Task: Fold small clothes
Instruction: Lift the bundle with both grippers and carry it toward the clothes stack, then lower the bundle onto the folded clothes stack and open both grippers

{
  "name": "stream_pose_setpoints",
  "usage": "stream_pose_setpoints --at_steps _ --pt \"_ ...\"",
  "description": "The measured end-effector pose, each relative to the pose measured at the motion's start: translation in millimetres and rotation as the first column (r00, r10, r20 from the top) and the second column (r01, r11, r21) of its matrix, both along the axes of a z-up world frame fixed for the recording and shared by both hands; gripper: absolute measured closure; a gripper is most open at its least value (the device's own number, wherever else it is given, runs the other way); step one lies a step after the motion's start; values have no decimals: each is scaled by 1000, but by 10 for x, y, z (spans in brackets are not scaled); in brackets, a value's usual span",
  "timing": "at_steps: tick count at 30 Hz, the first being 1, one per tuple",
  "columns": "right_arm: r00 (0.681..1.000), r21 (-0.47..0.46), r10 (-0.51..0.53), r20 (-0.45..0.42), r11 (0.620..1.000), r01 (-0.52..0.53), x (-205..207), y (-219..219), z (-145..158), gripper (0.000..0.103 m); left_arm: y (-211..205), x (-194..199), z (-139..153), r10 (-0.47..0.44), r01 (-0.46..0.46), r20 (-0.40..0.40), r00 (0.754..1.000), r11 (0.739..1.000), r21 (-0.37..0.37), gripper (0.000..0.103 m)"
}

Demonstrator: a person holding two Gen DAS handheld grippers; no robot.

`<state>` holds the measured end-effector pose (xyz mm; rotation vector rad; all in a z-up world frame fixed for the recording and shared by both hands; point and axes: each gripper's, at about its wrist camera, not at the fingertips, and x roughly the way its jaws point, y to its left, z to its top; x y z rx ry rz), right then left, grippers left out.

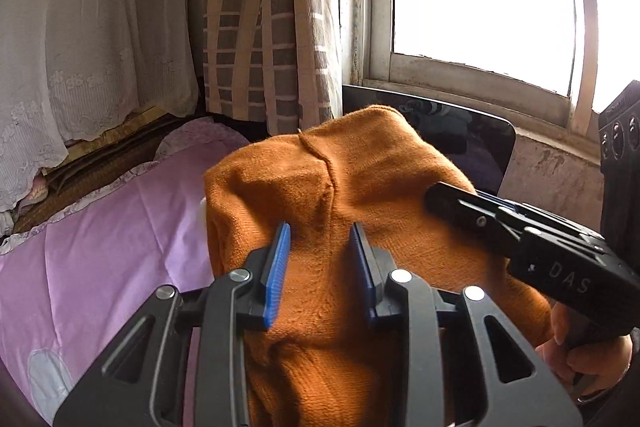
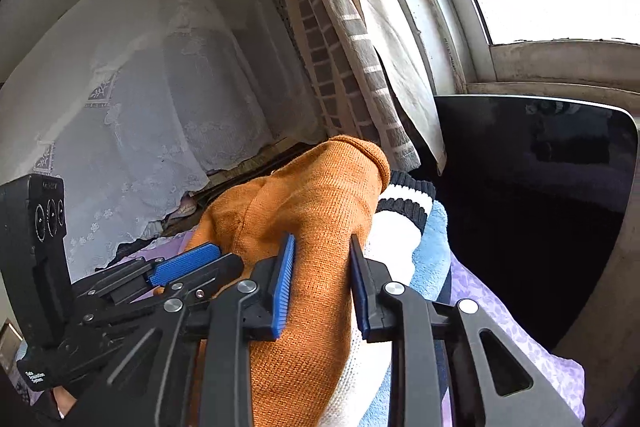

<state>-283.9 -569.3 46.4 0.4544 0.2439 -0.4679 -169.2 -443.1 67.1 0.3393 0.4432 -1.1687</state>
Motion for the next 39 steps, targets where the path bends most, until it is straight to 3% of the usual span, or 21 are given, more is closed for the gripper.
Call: stream_pose_setpoints --at_steps 2,4,7,10,12,15,16,17,21,27,31,39 --pt "1000 21 -20 -6 1000 20 -2 -66 -45 70 -38 0 -6 5 -5 19 1000 1000 6 72" --pt "999 62 -33 -6 998 33 -6 -171 -126 57 -93 -2 -80 9 -10 43 999 1000 23 72" --pt "1000 106 -24 -1 994 24 24 -245 -204 56 -114 -36 -149 23 -25 85 996 999 23 72" --pt "999 72 -32 -18 997 33 41 -180 -139 56 -79 9 -104 30 -30 49 998 999 12 71" --pt "999 35 -37 -34 999 38 49 -117 -80 52 -36 31 -66 35 -35 35 999 999 4 64" --pt "996 -38 -63 -61 997 61 37 26 37 47 54 6 0 58 -57 53 997 998 -20 33" --pt "995 -64 -75 -68 996 70 26 90 83 47 103 -14 25 94 -92 79 992 995 -34 11" --pt "993 -87 -88 -73 993 81 12 143 129 47 158 -27 50 126 -121 104 987 991 -55 6" --pt "990 -154 -120 -74 982 107 -49 301 285 45 330 44 100 144 -138 80 986 987 -79 5" --pt "988 -159 -132 -78 980 118 -131 455 350 44 635 182 52 197 -192 44 979 977 -95 5" --pt "987 -161 -151 -62 977 139 -249 624 367 26 862 170 6 216 -210 53 975 972 -107 5" --pt "988 -134 -124 -93 985 111 -435 965 307 12 1146 -15 -27 187 -182 50 981 979 -96 5"
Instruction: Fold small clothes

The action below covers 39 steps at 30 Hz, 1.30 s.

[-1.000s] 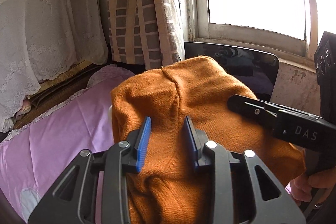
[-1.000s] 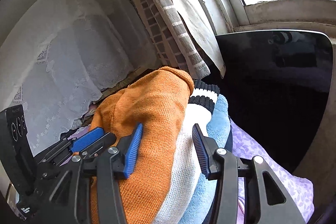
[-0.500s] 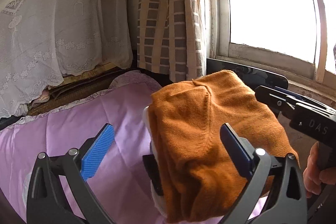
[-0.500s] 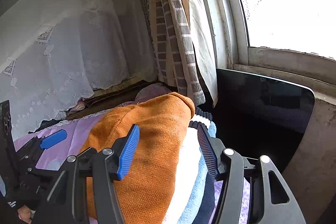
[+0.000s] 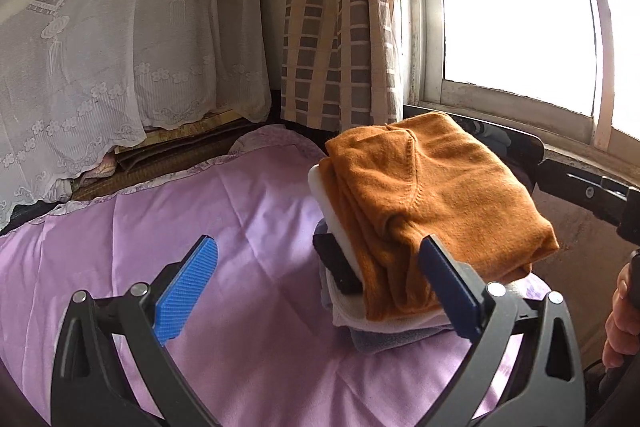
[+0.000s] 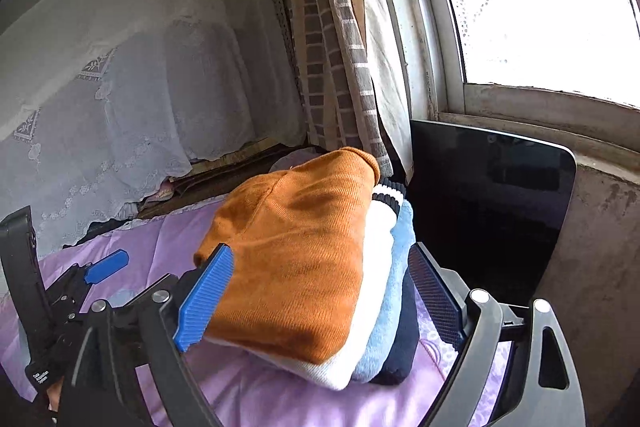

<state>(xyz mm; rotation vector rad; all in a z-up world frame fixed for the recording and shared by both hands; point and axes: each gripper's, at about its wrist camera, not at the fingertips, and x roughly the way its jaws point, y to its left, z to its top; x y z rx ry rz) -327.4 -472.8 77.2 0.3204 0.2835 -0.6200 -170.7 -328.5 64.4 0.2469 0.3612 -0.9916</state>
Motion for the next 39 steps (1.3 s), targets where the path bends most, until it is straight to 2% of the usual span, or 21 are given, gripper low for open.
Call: stream_pose_setpoints --at_steps 4,12,18,24,27,29,39 --pt "1000 15 15 -9 1000 -15 -106 185 3 8 72 -137 9 -20 19 15 1000 1000 17 5" --pt "999 -60 19 -29 998 -21 -263 483 51 4 144 -325 2 -31 29 30 999 998 49 5" --pt "999 -101 10 -39 995 -14 -347 547 59 4 135 -328 -27 -49 51 -30 998 996 68 5" --pt "999 -86 -1 -41 996 -2 -403 537 40 4 94 -317 -78 -52 59 -76 996 994 95 5" --pt "999 -73 4 -51 997 -8 -415 529 15 4 69 -389 -90 -2 3 -10 1000 993 117 4" --pt "998 -77 5 -56 997 -10 -418 534 8 4 52 -440 -90 -1 -1 18 1000 992 129 4" --pt "998 -98 0 -65 995 -7 -455 574 5 4 50 -561 -40 -27 25 18 999 990 138 4"
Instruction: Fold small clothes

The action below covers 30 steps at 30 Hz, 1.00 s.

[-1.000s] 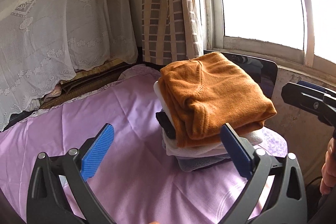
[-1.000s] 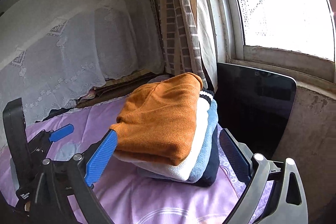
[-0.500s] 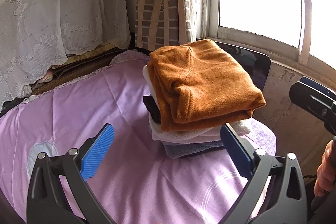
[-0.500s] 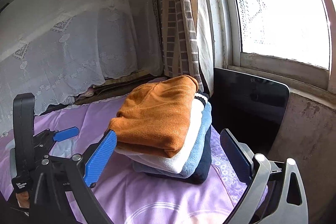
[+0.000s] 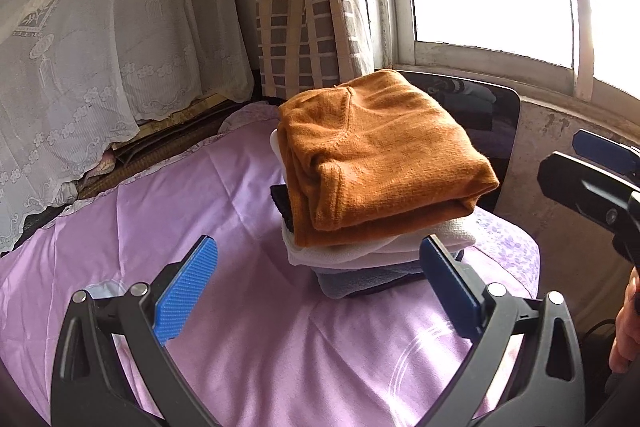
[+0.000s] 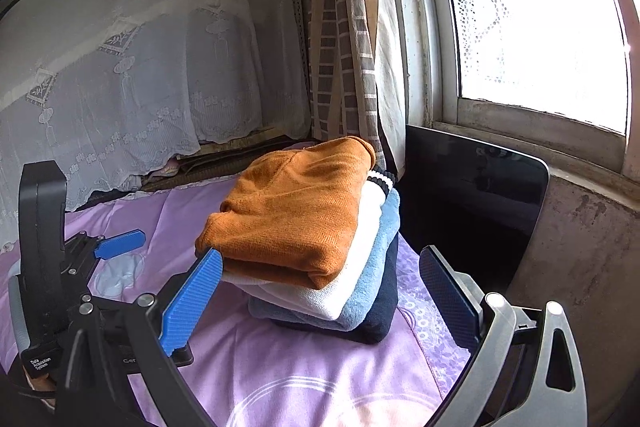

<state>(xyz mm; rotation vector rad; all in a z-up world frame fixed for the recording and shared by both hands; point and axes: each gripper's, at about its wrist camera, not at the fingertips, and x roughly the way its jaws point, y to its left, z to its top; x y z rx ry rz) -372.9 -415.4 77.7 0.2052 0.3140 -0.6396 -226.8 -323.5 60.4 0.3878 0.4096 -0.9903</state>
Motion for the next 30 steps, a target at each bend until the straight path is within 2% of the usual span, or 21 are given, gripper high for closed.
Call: stream_pose_setpoints --at_steps 17,26,30 --pt "1000 6 -2 4 1000 2 -30 0 -7 4 -53 -30 -24 -18 18 -32 999 1000 4 5" --pt "1000 4 -3 8 1000 3 -41 5 -6 4 -41 -108 15 -7 8 23 1000 1000 -15 5" --pt "1000 3 -5 8 1000 5 -50 11 -5 4 -46 -100 18 -5 6 18 1000 1000 -15 5"
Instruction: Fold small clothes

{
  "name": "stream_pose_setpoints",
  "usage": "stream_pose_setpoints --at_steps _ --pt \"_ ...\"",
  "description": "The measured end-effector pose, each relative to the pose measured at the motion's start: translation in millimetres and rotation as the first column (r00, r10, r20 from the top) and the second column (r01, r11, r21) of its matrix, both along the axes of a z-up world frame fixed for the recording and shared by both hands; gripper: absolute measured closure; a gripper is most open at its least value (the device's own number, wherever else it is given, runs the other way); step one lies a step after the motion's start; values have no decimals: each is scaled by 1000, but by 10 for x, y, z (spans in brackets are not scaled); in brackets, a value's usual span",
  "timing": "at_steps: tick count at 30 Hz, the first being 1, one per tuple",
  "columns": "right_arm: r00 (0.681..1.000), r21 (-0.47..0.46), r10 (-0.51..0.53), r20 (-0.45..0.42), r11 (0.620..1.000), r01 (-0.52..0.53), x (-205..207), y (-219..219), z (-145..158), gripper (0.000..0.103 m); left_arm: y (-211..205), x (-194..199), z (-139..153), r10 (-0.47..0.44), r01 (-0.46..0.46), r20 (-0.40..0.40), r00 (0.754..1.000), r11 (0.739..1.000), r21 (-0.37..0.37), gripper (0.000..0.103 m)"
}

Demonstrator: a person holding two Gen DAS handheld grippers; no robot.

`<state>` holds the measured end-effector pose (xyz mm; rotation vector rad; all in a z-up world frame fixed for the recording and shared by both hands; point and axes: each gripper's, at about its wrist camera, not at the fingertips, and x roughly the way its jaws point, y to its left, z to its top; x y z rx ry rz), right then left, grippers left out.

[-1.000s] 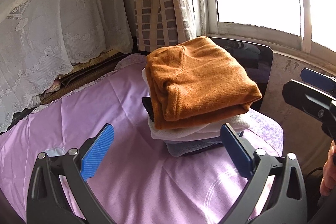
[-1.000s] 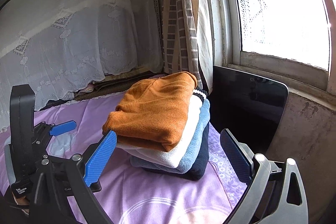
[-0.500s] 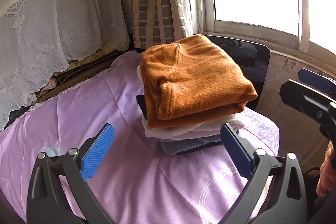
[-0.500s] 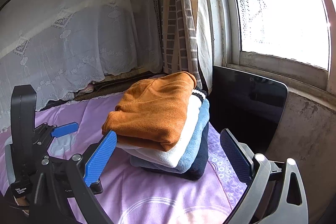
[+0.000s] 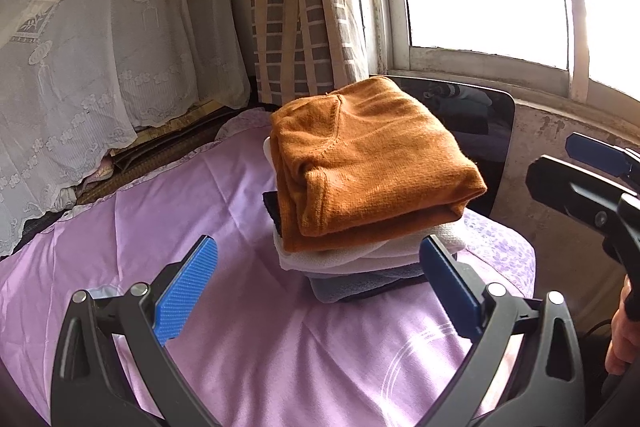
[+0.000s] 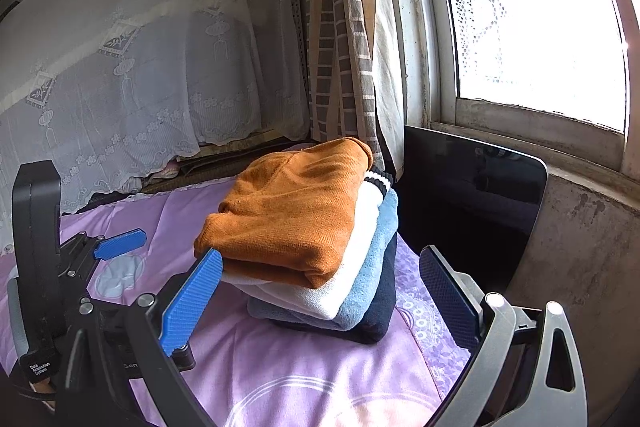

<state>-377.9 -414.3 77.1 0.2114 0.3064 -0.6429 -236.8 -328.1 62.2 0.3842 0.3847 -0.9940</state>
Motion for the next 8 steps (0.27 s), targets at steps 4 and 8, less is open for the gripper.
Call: stream_pose_setpoints --at_steps 4,8 --pt "1000 3 0 4 1000 0 -18 14 5 4 -20 3 -9 -6 6 -9 1000 1000 23 5" --pt "1000 2 3 1 1000 -3 -15 43 5 4 -17 23 -10 11 -11 -2 1000 1000 18 5"
